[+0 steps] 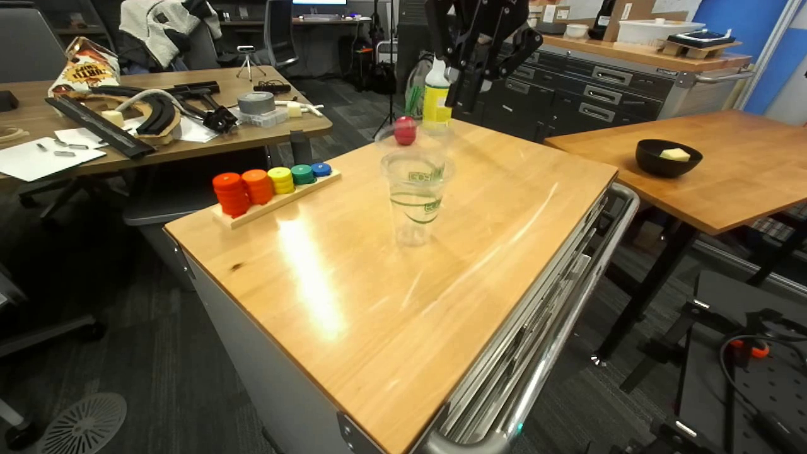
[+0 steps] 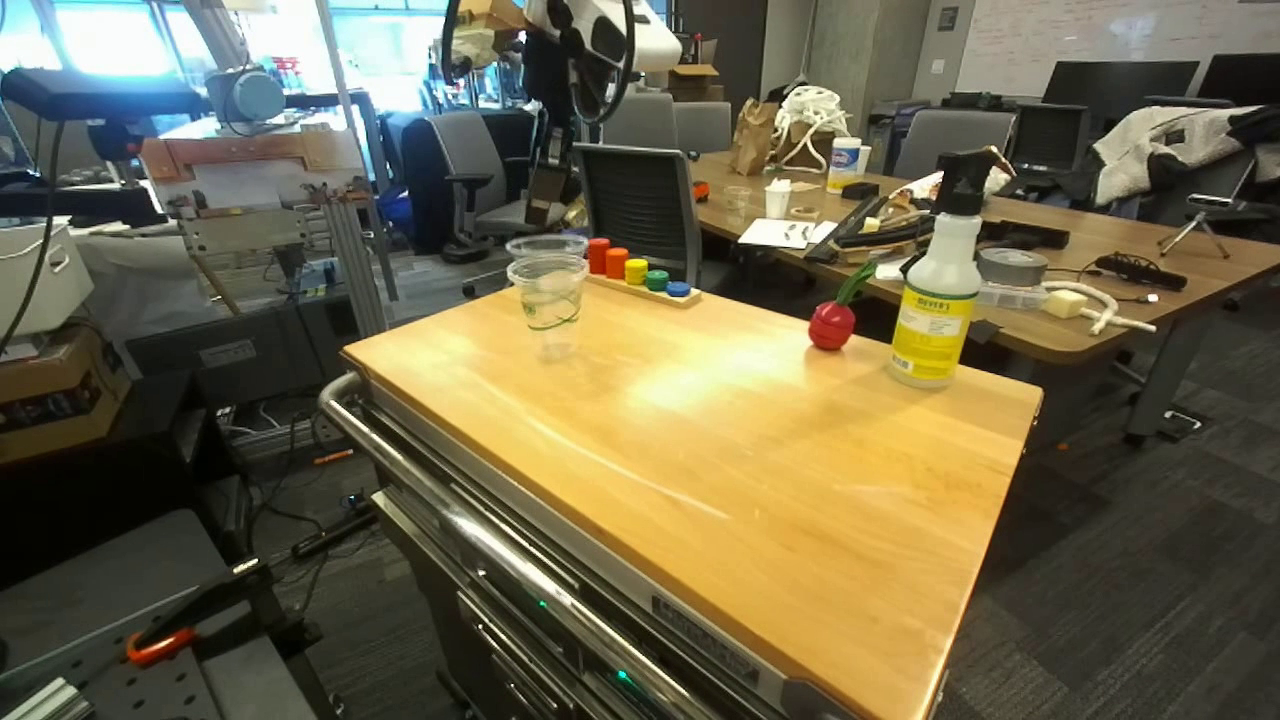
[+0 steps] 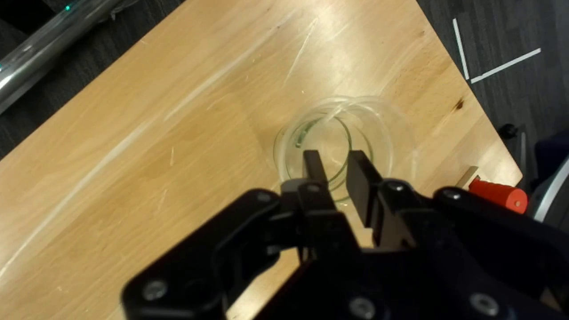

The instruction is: Put the cups one inside the other

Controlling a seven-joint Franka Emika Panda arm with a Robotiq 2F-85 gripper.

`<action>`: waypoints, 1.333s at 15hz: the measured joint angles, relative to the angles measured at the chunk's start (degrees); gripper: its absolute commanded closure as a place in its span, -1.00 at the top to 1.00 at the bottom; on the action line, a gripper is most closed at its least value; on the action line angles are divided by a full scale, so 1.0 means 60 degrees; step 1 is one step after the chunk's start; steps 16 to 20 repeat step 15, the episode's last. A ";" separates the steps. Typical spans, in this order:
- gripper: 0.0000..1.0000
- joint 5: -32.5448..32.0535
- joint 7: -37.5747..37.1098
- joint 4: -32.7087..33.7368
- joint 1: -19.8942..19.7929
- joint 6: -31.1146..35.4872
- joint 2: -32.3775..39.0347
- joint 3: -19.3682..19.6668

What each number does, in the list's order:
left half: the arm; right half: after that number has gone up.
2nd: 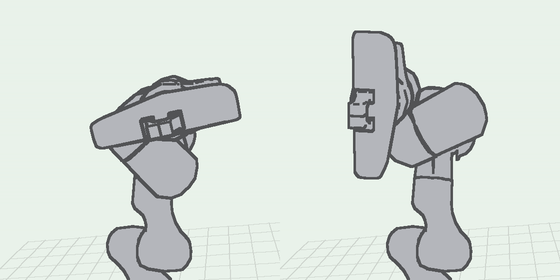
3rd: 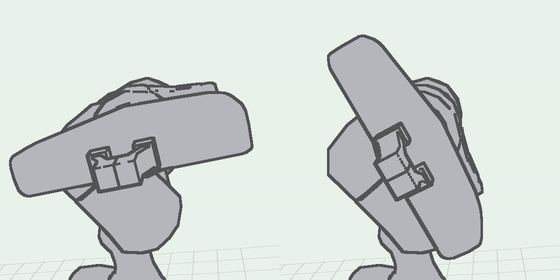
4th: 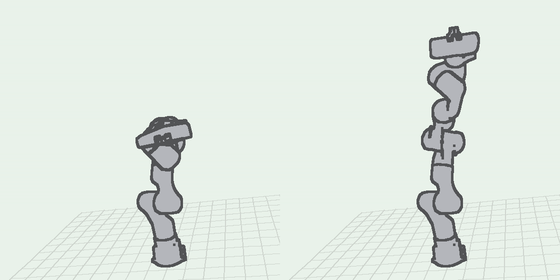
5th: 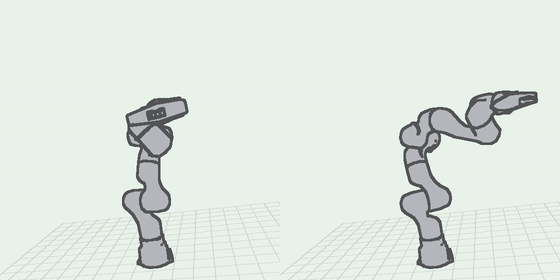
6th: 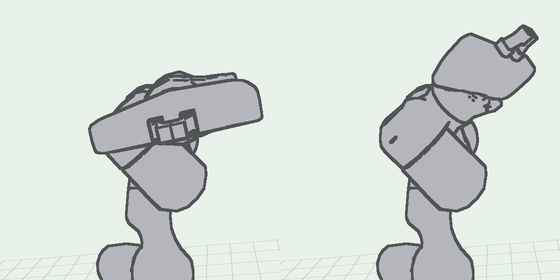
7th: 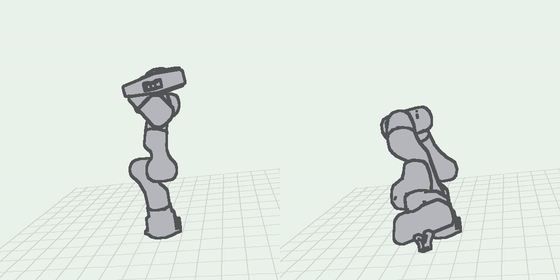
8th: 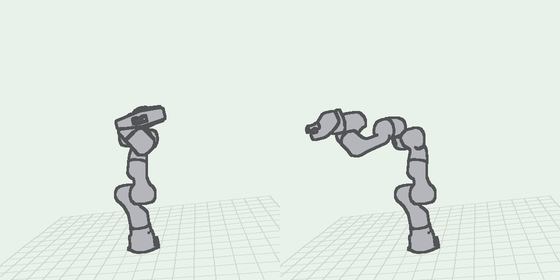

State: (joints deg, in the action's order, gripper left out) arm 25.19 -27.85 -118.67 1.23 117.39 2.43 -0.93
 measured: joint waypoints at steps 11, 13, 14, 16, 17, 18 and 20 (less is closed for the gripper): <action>1.00 -0.1623 -0.0166 -0.0041 -0.0003 -0.0387 -0.0247 -0.0010; 1.00 -0.2397 -0.0401 -0.0041 -0.0013 -0.0839 -0.0533 0.0008; 1.00 -0.2594 -0.0472 -0.0043 -0.0021 -0.1014 -0.0693 0.0018; 1.00 -0.2671 -0.0498 -0.0052 -0.0027 -0.1127 -0.0830 0.0026; 1.00 -0.2671 -0.0498 -0.0052 -0.0027 -0.1127 -0.0830 0.0026; 1.00 -0.2671 -0.0498 -0.0052 -0.0027 -0.1127 -0.0830 0.0026; 1.00 -0.2671 -0.0498 -0.0052 -0.0027 -0.1127 -0.0830 0.0026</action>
